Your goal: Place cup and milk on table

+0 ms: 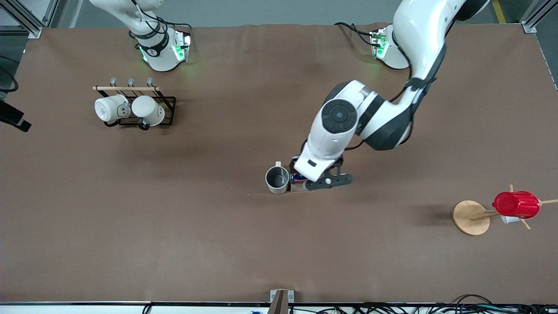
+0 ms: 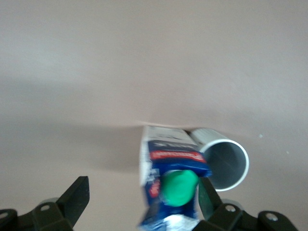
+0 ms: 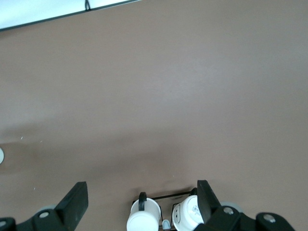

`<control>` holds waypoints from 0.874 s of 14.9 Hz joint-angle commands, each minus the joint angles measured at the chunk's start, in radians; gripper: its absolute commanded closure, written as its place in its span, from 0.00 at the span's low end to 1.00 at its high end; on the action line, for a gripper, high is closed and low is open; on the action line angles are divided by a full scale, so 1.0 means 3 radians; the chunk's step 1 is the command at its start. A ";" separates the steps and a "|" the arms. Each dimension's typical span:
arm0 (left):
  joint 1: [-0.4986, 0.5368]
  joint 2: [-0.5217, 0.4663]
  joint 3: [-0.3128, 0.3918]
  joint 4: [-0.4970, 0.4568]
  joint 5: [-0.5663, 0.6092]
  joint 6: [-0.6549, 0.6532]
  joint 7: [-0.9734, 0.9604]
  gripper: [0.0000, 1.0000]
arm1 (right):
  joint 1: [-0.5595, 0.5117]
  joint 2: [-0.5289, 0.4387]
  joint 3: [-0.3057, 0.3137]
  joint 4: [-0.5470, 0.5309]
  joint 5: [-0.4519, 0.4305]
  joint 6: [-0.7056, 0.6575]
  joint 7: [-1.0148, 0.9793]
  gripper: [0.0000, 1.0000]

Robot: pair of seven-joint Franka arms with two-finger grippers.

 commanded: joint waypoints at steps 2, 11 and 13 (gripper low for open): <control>0.0342 -0.0658 0.0147 -0.0089 0.0106 -0.0404 0.0326 0.00 | 0.0032 -0.0048 0.0013 -0.0041 0.0048 -0.0043 0.0023 0.00; 0.1391 -0.1608 0.0161 -0.0486 -0.0405 -0.1275 0.2311 0.00 | 0.0027 0.0018 0.0008 0.0208 -0.0053 -0.0470 -0.0069 0.00; 0.1407 -0.1951 0.0192 -0.0905 -0.0446 -0.1208 0.2409 0.00 | 0.0026 0.0060 0.0008 0.0271 -0.0064 -0.0528 -0.0156 0.00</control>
